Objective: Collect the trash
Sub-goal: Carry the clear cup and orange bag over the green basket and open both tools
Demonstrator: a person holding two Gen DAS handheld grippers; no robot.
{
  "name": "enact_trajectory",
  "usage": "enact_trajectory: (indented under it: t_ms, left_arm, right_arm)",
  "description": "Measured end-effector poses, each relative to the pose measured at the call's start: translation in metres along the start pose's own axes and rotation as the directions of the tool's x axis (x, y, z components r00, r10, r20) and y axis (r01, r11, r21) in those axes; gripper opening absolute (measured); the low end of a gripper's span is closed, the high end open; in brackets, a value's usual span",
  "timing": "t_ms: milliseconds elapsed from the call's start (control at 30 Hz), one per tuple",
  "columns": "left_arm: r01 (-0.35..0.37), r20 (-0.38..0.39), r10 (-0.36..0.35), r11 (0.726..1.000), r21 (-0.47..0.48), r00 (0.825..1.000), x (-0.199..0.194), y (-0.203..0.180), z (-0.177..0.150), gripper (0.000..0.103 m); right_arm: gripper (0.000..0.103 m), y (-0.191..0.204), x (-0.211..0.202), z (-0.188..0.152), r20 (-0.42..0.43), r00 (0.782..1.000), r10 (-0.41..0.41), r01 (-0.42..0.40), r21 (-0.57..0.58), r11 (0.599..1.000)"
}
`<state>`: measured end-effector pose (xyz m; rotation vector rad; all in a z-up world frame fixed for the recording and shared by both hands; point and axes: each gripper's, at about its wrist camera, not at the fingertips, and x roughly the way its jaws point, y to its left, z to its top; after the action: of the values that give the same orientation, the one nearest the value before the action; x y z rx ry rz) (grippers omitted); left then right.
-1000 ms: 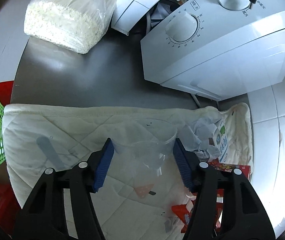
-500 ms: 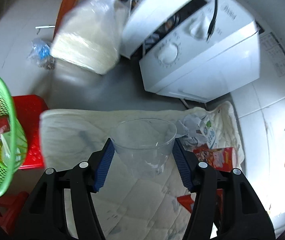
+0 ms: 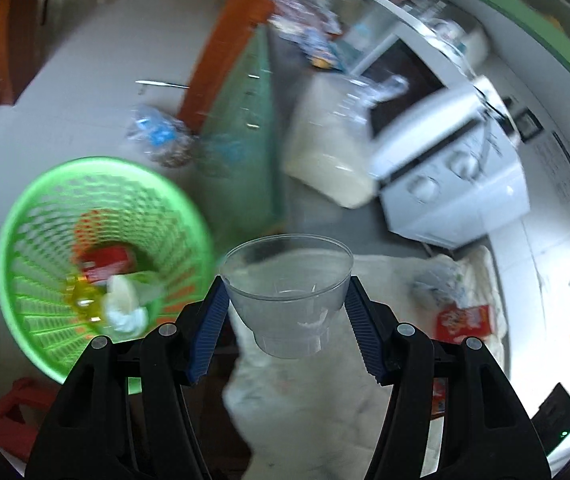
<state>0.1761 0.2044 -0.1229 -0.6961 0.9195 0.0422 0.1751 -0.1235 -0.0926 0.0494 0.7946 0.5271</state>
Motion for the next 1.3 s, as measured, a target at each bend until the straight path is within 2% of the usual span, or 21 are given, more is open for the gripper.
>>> enact_trajectory:
  t_ms: [100, 267, 533, 567, 700, 900, 1000, 1100, 1133, 1300]
  left_arm:
    - [-0.056, 0.014, 0.056, 0.998, -0.021, 0.998, -0.009, 0.032, 0.0, 0.059]
    - [-0.129, -0.014, 0.128, 0.989, -0.074, 0.992, -0.005, 0.084, -0.001, 0.059]
    - [-0.179, -0.052, 0.173, 0.975, -0.136, 0.984, -0.002, 0.137, -0.007, 0.063]
    - [-0.176, -0.051, 0.17, 0.974, -0.144, 0.984, -0.003, 0.14, -0.007, 0.067]
    - [-0.185, -0.043, 0.18, 0.969, -0.164, 0.983, -0.007, 0.152, -0.008, 0.071]
    - [-0.189, -0.017, 0.189, 0.965, -0.183, 0.982, -0.02, 0.16, -0.006, 0.071]
    - [-0.194, -0.005, 0.197, 0.962, -0.19, 0.98, -0.026, 0.162, -0.006, 0.071]
    - [-0.197, 0.004, 0.202, 0.961, -0.195, 0.979, -0.031, 0.165, -0.004, 0.071]
    - [-0.2, 0.008, 0.205, 0.96, -0.195, 0.979, -0.033, 0.166, -0.004, 0.071]
    - [-0.201, 0.023, 0.209, 0.961, -0.189, 0.978, -0.038, 0.162, -0.001, 0.071]
  right_arm:
    - [0.022, 0.029, 0.017, 0.009, -0.015, 0.999, 0.047, -0.048, -0.043, 0.998]
    - [0.022, 0.07, 0.048, 0.022, -0.047, 0.994, 0.103, -0.107, -0.077, 0.991]
    - [0.022, 0.136, 0.1, 0.035, -0.101, 0.98, 0.169, -0.182, -0.125, 0.975]
    - [0.022, 0.144, 0.105, 0.035, -0.109, 0.978, 0.177, -0.191, -0.128, 0.973]
    - [0.022, 0.168, 0.124, 0.037, -0.129, 0.971, 0.2, -0.218, -0.141, 0.966]
    - [0.026, 0.195, 0.155, 0.038, -0.15, 0.96, 0.236, -0.254, -0.112, 0.961]
    - [0.03, 0.202, 0.17, 0.037, -0.169, 0.953, 0.252, -0.271, -0.098, 0.958]
    - [0.042, 0.208, 0.176, 0.033, -0.178, 0.948, 0.263, -0.284, -0.101, 0.953]
    - [0.049, 0.209, 0.176, 0.032, -0.179, 0.947, 0.266, -0.287, -0.102, 0.953]
    - [0.054, 0.206, 0.171, 0.027, -0.18, 0.946, 0.271, -0.293, -0.112, 0.949]
